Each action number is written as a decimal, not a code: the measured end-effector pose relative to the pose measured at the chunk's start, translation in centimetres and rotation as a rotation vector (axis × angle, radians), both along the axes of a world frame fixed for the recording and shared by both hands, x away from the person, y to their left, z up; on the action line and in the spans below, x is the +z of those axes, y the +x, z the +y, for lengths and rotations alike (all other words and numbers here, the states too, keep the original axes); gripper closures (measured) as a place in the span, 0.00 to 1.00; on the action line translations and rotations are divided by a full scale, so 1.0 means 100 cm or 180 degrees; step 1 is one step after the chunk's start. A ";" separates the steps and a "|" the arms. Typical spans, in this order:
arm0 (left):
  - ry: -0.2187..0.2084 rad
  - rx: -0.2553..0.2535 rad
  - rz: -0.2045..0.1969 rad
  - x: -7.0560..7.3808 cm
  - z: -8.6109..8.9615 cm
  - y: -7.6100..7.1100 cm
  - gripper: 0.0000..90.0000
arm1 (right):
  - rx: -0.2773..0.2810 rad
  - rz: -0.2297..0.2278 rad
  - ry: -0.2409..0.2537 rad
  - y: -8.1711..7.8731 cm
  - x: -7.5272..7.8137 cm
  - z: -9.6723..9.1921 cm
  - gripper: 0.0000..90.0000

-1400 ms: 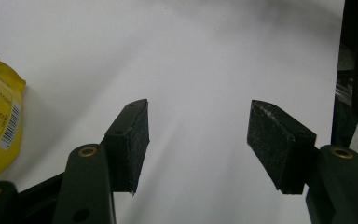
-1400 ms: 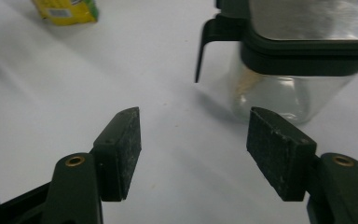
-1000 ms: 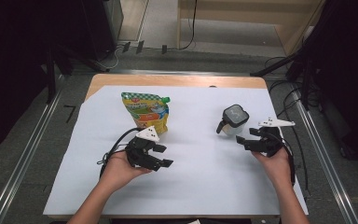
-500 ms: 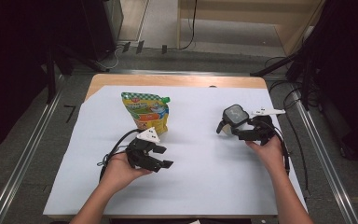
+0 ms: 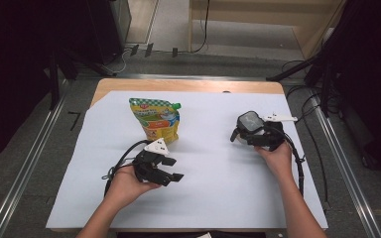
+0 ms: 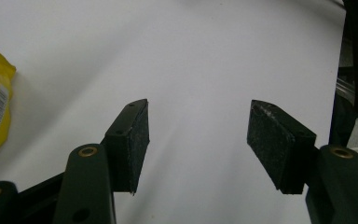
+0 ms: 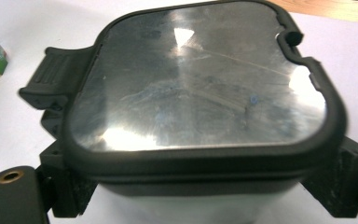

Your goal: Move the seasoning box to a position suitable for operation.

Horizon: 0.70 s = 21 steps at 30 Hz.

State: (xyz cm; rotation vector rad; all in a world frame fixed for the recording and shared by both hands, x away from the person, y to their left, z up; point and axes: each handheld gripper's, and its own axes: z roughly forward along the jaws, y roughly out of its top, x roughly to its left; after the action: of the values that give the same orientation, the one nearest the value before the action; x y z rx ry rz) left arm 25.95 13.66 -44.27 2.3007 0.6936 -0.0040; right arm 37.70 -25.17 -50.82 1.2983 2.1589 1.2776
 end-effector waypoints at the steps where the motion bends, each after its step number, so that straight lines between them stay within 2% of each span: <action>1: -0.0008 0.0015 0.0001 0.000 0.001 -0.001 0.44 | -0.0008 -0.0021 -0.0021 0.001 -0.001 0.002 0.13; 6: -0.0001 0.0061 -0.0010 0.000 0.006 -0.003 0.44 | -0.0047 -0.0056 -0.0107 0.005 -0.004 0.008 0.14; 12: -0.0011 0.0097 -0.0006 0.000 0.010 -0.004 0.45 | -0.0055 -0.0101 -0.0112 0.006 -0.006 0.010 0.15; 17: -0.0010 0.0096 -0.0010 0.000 0.009 -0.004 0.45 | -0.0069 -0.0173 -0.0275 0.005 -0.008 0.014 0.17; 21: -0.0002 0.0091 -0.0001 0.000 0.009 -0.004 0.45 | -0.0075 -0.0189 -0.0258 0.005 -0.008 0.013 0.17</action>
State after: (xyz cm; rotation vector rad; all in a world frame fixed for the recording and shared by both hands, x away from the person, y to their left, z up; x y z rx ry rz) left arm 25.57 14.52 -44.31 2.2898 0.7262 0.0095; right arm 38.18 -23.82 -51.66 1.2344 2.1254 1.1917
